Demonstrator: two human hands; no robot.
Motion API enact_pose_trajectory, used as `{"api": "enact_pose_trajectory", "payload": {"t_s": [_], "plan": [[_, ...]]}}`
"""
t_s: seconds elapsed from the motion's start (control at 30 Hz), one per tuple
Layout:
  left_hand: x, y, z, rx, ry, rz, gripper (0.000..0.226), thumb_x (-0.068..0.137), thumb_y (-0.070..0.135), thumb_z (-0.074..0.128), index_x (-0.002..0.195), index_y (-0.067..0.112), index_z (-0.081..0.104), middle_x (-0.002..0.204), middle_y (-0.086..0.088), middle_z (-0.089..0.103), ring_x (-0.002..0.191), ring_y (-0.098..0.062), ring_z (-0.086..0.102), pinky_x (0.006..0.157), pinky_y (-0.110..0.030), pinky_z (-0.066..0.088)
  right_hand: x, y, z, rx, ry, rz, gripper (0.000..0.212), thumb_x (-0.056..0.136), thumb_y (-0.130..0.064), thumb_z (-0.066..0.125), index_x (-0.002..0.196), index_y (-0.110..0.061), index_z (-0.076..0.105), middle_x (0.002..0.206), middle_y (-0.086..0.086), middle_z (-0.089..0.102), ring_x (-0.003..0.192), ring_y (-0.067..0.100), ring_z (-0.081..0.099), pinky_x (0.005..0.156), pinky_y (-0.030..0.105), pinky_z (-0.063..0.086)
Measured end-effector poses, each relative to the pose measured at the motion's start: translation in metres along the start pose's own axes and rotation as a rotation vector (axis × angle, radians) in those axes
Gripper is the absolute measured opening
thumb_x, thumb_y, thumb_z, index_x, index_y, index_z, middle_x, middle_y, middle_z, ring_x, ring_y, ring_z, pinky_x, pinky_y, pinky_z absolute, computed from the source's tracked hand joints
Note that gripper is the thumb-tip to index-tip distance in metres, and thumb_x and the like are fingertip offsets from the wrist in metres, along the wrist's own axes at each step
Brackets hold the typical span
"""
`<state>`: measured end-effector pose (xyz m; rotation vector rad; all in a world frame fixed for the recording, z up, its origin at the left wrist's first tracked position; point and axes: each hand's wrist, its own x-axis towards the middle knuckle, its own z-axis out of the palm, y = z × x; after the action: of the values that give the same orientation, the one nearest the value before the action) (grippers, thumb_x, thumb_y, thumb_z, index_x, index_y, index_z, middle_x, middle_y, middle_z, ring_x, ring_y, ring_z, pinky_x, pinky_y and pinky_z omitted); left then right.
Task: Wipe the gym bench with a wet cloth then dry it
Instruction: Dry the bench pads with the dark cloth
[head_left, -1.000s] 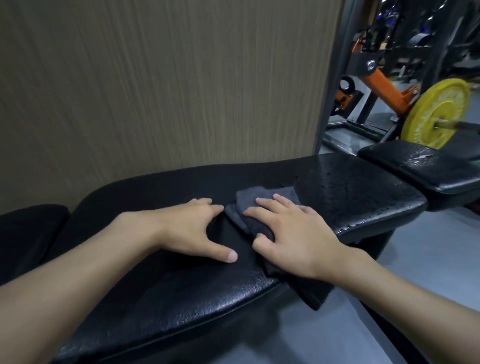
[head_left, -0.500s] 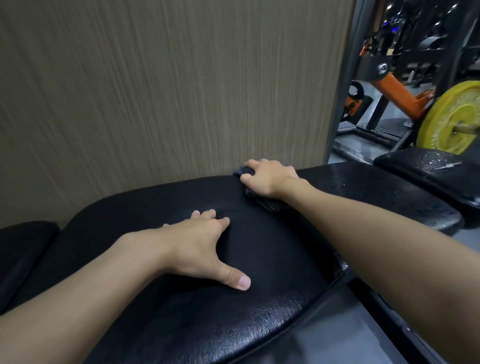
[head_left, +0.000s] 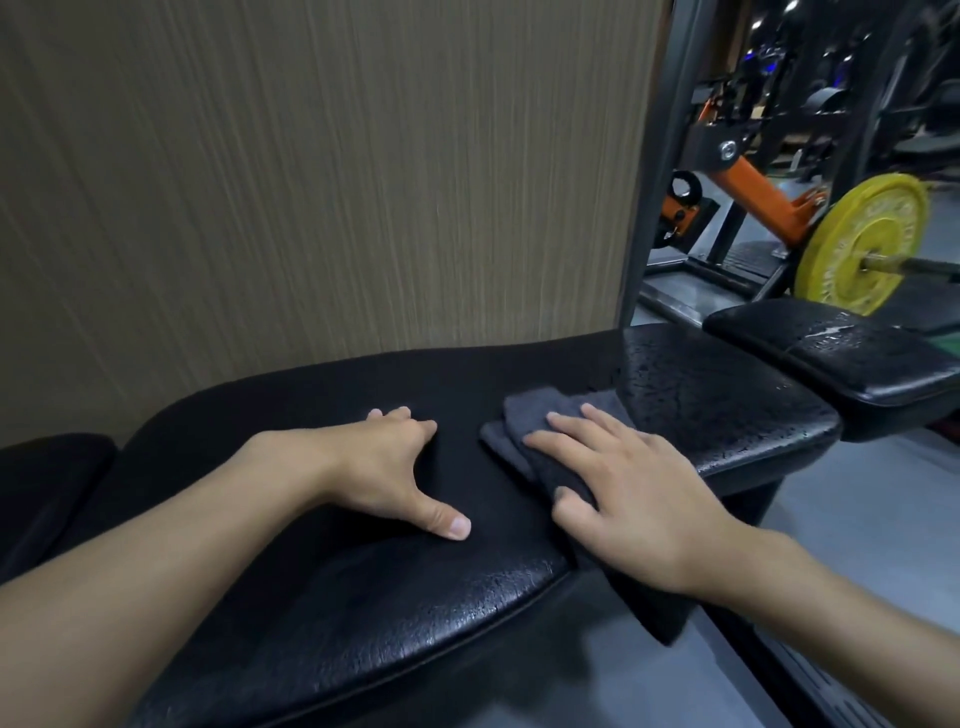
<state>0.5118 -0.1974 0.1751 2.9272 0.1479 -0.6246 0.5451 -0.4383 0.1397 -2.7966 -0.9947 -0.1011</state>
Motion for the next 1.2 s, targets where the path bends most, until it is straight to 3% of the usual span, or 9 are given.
{"api": "enact_pose_trajectory", "payload": {"t_s": [0.1,0.27,0.4,0.57,0.77,0.97,1.1,1.2], "plan": [[0.004,0.008,-0.002,0.016,0.022,0.077,0.127,0.059,0.077,0.072,0.156,0.017,0.016,0.165,-0.006,0.002,0.151,-0.019,-0.004,0.122,-0.039,0.013,0.009,0.002,-0.003,0.020,-0.015,0.011,0.078,0.071,-0.059,0.011,0.146,-0.046,0.030,0.161,-0.017,0.023,0.151,0.012,0.011,0.117,0.040,0.024],[0.015,0.029,0.002,0.050,0.005,0.065,0.127,0.056,0.086,0.063,0.153,0.017,0.021,0.165,-0.008,0.003,0.152,-0.027,-0.001,0.119,-0.054,0.019,0.071,0.017,-0.003,0.029,-0.044,0.017,0.056,0.093,-0.050,0.037,0.148,-0.041,0.032,0.160,-0.012,0.025,0.149,0.016,0.017,0.113,0.046,0.025],[0.017,0.033,-0.002,0.054,-0.004,0.045,0.128,0.057,0.084,0.065,0.156,0.020,0.014,0.165,-0.011,-0.001,0.151,-0.028,-0.002,0.122,-0.043,0.015,0.140,0.037,0.004,0.067,-0.064,0.045,0.058,0.090,-0.054,0.033,0.146,-0.040,0.036,0.155,-0.007,0.035,0.145,0.021,0.026,0.107,0.053,0.030],[0.026,0.050,-0.001,0.021,0.004,-0.024,0.126,0.059,0.089,0.057,0.157,0.030,0.005,0.164,-0.013,0.004,0.151,-0.030,-0.003,0.122,-0.046,0.011,0.188,0.050,0.010,0.084,-0.074,0.100,0.053,0.090,-0.052,0.031,0.141,-0.039,0.040,0.150,-0.002,0.042,0.138,0.026,0.034,0.100,0.055,0.031],[0.021,0.057,-0.001,-0.014,0.004,-0.117,0.129,0.052,0.093,0.056,0.155,0.039,0.000,0.165,-0.010,-0.005,0.151,-0.032,-0.004,0.121,-0.051,0.014,0.134,0.051,0.008,0.078,-0.086,-0.024,0.066,0.084,-0.054,0.023,0.148,-0.039,0.030,0.161,-0.001,0.028,0.149,0.028,0.016,0.111,0.058,0.024],[0.020,0.056,0.000,-0.015,-0.014,-0.115,0.129,0.052,0.094,0.053,0.154,0.040,-0.003,0.165,-0.004,-0.008,0.151,-0.026,-0.004,0.120,-0.053,0.016,0.027,0.056,-0.006,0.033,-0.054,-0.123,0.081,0.072,-0.057,0.007,0.149,-0.044,0.027,0.163,-0.008,0.022,0.152,0.022,0.011,0.117,0.051,0.022],[0.026,0.060,-0.006,-0.025,0.043,-0.039,0.119,0.064,0.084,0.058,0.157,0.029,0.007,0.165,0.001,-0.002,0.151,-0.014,-0.002,0.121,-0.045,0.014,0.031,0.058,-0.011,0.024,-0.091,-0.116,0.080,0.070,-0.058,0.006,0.148,-0.046,0.025,0.163,-0.012,0.018,0.152,0.019,0.007,0.118,0.049,0.019],[0.040,0.066,-0.010,0.004,0.076,0.000,0.115,0.066,0.085,0.057,0.156,0.026,0.015,0.165,0.002,0.001,0.151,-0.013,0.002,0.120,-0.049,0.016,0.064,0.062,-0.008,0.046,-0.071,-0.088,0.076,0.074,-0.059,0.010,0.146,-0.046,0.027,0.162,-0.012,0.019,0.151,0.019,0.011,0.118,0.050,0.021]]}}
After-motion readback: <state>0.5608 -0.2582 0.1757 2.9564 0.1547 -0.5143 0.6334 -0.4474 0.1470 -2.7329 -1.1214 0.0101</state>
